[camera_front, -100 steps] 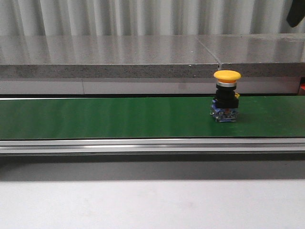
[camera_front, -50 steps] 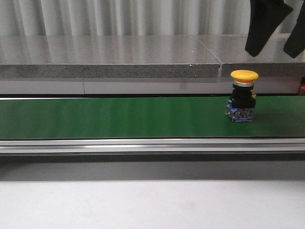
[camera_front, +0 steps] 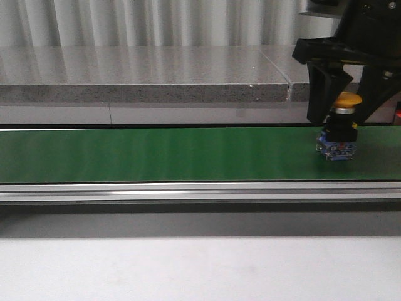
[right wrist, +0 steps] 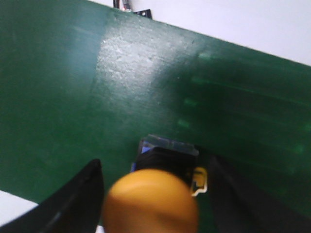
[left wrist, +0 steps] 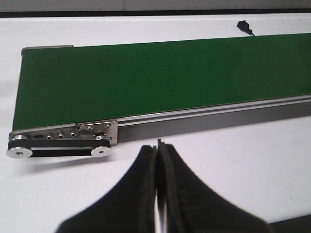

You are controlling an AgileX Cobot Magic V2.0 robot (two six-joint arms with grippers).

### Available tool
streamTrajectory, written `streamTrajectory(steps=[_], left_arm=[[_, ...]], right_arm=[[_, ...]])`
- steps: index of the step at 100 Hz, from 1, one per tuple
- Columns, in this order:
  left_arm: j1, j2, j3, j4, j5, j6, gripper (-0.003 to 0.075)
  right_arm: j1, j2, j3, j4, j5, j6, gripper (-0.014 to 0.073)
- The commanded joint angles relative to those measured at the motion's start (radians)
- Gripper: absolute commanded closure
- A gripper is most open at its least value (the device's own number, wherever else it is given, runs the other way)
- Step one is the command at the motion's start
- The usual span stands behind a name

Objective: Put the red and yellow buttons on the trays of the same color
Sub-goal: 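Lower the right gripper onto the yellow button on the belt and grasp, then carry the yellow button into the yellow tray and open the right gripper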

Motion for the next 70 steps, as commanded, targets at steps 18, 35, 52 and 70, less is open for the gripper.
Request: streamTrajectory(steps=[18, 35, 52, 70], left_arm=[[-0.007, 0.011, -0.025, -0.006, -0.072, 0.0, 0.074], [-0.007, 0.011, -0.025, -0.006, -0.072, 0.0, 0.074], [-0.007, 0.011, -0.025, -0.006, -0.072, 0.0, 0.074], [-0.007, 0.011, -0.025, -0.006, -0.072, 0.0, 0.074]], right_arm=[[-0.005, -0.04, -0.02, 0.005, -0.028, -0.014, 0.034], [-0.005, -0.071, -0.02, 0.003, -0.015, -0.014, 0.034], [-0.01, -0.133, -0.02, -0.05, 0.022, 0.033, 0.034], [-0.079, -0.216, -0.019, -0.099, 0.066, 0.087, 0.034]])
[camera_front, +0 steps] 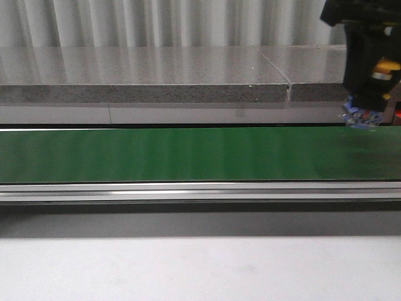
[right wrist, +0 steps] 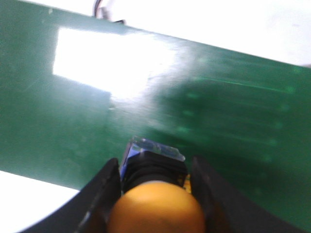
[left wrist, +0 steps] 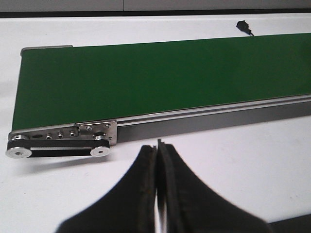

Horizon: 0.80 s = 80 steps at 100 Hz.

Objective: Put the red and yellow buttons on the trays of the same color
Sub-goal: 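Carry the yellow button into the yellow tray and open the right gripper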

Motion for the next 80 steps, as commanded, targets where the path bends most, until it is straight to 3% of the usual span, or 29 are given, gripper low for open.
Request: streamTrajectory(steps=[1, 18, 58, 80], left_arm=[[-0.007, 0.011, -0.025, -0.006, -0.072, 0.0, 0.074], [-0.007, 0.011, -0.025, -0.006, -0.072, 0.0, 0.074], [-0.007, 0.011, -0.025, -0.006, -0.072, 0.0, 0.074], [-0.007, 0.011, -0.025, -0.006, -0.072, 0.0, 0.074]], right_arm=[[-0.044, -0.082, -0.02, -0.027, 0.004, 0.017, 0.034], [-0.174, -0.152, -0.016, -0.03, 0.021, 0.017, 0.034], [-0.615, -0.192, -0.012, -0.042, 0.031, 0.017, 0.034], [-0.81, -0.187, 0.014, -0.061, -0.055, 0.034, 0.034]])
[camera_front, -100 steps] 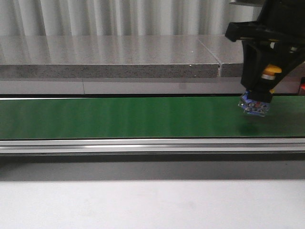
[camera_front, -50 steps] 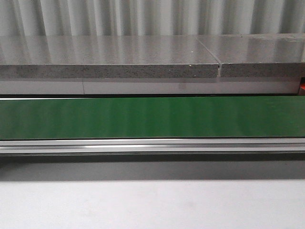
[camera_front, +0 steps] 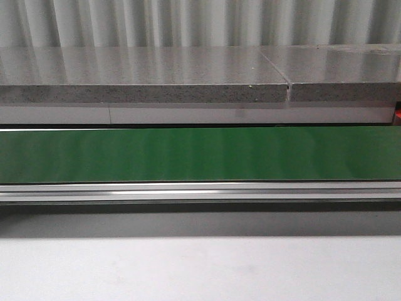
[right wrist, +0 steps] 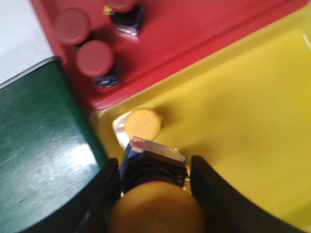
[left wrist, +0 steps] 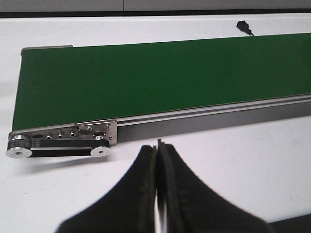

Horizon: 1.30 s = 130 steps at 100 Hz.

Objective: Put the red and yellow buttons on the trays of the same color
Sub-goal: 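Carry the yellow button into the yellow tray and open the right gripper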

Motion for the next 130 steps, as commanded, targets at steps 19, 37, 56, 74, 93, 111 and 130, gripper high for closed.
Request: streamTrajectory(steps=[19, 37, 56, 74, 93, 111, 130], left_arm=[[-0.007, 0.011, -0.025, -0.006, -0.072, 0.0, 0.074], [-0.007, 0.011, -0.025, -0.006, -0.072, 0.0, 0.074], [-0.007, 0.011, -0.025, -0.006, -0.072, 0.0, 0.074], [-0.007, 0.011, -0.025, -0.006, -0.072, 0.0, 0.074], [-0.007, 0.011, -0.025, -0.006, -0.072, 0.0, 0.074], [-0.007, 0.011, -0.025, -0.006, -0.072, 0.0, 0.074], [-0.007, 0.011, -0.025, -0.006, -0.072, 0.0, 0.074]], right_arm=[[-0.119, 0.032, -0.016, -0.013, -0.1, 0.039, 0.034], [-0.119, 0.124, -0.016, -0.012, -0.161, 0.047, 0.034], [-0.119, 0.228, -0.016, -0.012, -0.2, 0.069, 0.034], [-0.119, 0.309, -0.016, -0.011, -0.247, 0.095, 0.034], [-0.118, 0.367, -0.016, -0.002, -0.275, 0.098, 0.0337], [-0.117, 0.4, -0.016, 0.012, -0.27, 0.098, 0.0322], [-0.116, 0.416, -0.016, 0.015, -0.267, 0.098, 0.0099]])
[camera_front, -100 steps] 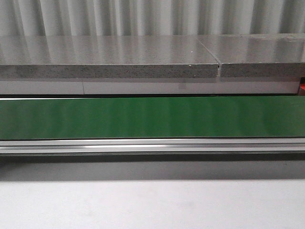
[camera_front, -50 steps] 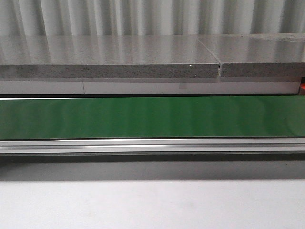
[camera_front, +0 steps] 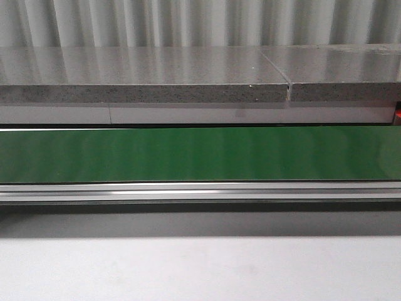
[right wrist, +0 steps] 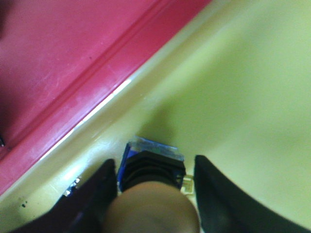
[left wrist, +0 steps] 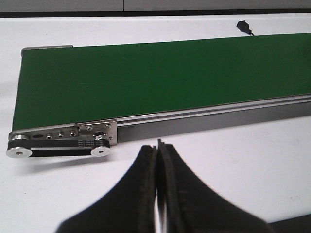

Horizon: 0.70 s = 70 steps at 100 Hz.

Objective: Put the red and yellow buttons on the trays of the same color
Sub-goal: 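Carry the yellow button into the yellow tray and open the right gripper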

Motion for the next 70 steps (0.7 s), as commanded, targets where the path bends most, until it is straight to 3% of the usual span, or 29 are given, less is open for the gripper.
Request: streamTrajectory(steps=[1, 35, 70], left_arm=[[-0.007, 0.011, -0.025, -0.006, -0.072, 0.0, 0.074], [-0.007, 0.011, -0.025, -0.006, -0.072, 0.0, 0.074], [-0.007, 0.011, -0.025, -0.006, -0.072, 0.0, 0.074]], right_arm=[[-0.002, -0.043, -0.023, 0.003, -0.026, 0.0, 0.0087], [-0.002, -0.075, -0.023, 0.003, -0.03, 0.0, 0.0053], [0.008, -0.282, -0.023, 0.003, 0.007, -0.01, 0.0055]])
